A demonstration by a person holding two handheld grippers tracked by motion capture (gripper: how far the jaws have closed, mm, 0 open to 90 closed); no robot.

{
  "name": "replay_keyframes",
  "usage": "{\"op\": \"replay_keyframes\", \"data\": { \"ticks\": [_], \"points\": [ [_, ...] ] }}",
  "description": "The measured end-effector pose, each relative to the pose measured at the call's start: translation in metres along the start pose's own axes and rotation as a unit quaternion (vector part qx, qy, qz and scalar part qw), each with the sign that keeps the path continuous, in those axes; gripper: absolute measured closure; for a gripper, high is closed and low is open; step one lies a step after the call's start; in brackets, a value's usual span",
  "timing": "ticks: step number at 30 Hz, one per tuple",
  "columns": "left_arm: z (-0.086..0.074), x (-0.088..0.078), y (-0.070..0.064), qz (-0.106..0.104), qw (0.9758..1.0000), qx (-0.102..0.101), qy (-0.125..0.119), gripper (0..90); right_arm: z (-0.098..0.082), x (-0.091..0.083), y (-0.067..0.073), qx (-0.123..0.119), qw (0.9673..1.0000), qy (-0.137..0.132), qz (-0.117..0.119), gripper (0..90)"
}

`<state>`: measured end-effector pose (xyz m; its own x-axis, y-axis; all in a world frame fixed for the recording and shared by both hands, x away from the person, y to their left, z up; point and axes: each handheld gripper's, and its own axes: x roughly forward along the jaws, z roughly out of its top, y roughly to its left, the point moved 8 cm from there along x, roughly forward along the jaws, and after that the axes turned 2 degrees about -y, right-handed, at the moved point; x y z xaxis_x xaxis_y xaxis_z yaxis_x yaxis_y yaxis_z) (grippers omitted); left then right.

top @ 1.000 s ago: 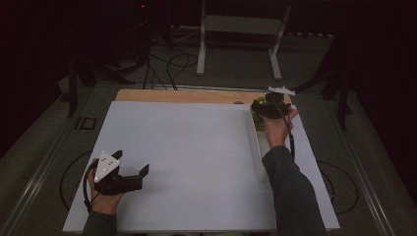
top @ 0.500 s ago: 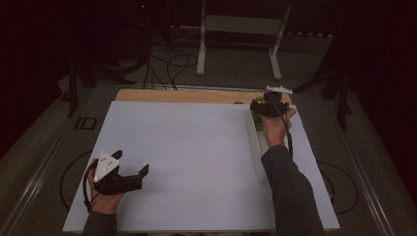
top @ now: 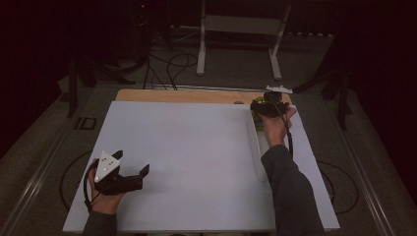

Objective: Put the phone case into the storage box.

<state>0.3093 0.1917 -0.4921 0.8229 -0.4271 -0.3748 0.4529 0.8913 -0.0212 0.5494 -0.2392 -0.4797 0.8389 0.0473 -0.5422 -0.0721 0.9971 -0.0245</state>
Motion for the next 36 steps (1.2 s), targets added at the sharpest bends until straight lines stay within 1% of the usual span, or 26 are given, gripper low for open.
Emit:
{"op": "replay_keyframes", "data": {
  "ticks": [15,30,36],
  "points": [
    [-0.0007,0.0005,-0.0002,-0.001,1.0,-0.001,0.001,0.1,0.0011,0.0028,0.0009,-0.001,1.0,0.002,-0.004,14.8],
    [-0.0015,0.0014,-0.0009,-0.003,1.0,-0.002,0.003,0.1,0.0019,0.0046,-0.0002,0.004,1.0,-0.001,-0.007,14.6],
    [-0.0018,0.0014,-0.001,-0.003,1.0,-0.002,0.003,0.1,0.002,0.0059,0.0005,0.0,1.0,-0.001,-0.007,14.6]
  ]
}}
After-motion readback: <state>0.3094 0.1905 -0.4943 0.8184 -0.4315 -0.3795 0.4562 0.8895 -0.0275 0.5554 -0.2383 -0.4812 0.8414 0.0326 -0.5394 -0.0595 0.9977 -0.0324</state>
